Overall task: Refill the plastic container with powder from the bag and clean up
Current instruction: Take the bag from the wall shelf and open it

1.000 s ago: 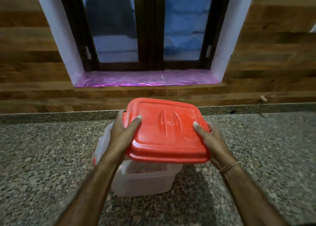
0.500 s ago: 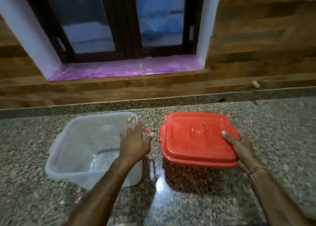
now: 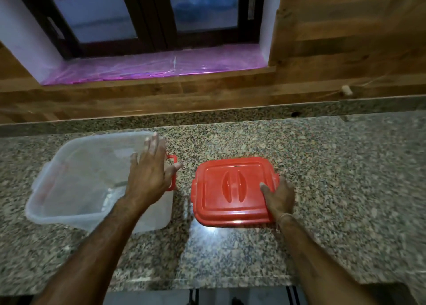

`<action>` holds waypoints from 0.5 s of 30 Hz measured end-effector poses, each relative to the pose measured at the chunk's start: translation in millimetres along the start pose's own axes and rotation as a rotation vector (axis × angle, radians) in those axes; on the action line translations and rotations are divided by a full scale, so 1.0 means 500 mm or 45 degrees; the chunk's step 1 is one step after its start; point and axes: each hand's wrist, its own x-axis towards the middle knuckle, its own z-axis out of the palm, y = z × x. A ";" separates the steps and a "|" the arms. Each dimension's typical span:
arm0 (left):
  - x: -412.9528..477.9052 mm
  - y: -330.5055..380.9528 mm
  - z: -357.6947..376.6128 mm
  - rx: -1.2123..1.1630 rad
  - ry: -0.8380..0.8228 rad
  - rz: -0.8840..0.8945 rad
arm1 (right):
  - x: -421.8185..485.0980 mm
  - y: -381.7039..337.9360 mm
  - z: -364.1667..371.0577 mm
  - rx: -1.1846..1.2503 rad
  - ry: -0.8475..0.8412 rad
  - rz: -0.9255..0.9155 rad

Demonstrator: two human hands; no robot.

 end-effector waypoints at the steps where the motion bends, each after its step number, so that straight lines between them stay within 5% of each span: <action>1: -0.001 0.002 0.000 -0.004 0.002 -0.003 | -0.005 0.002 0.002 -0.070 0.004 0.006; 8: -0.002 0.003 -0.004 -0.024 -0.020 -0.028 | -0.032 0.003 0.007 -0.298 0.013 -0.012; 15: -0.012 0.008 -0.036 -0.103 -0.026 -0.015 | -0.079 -0.165 -0.026 0.038 0.031 -0.294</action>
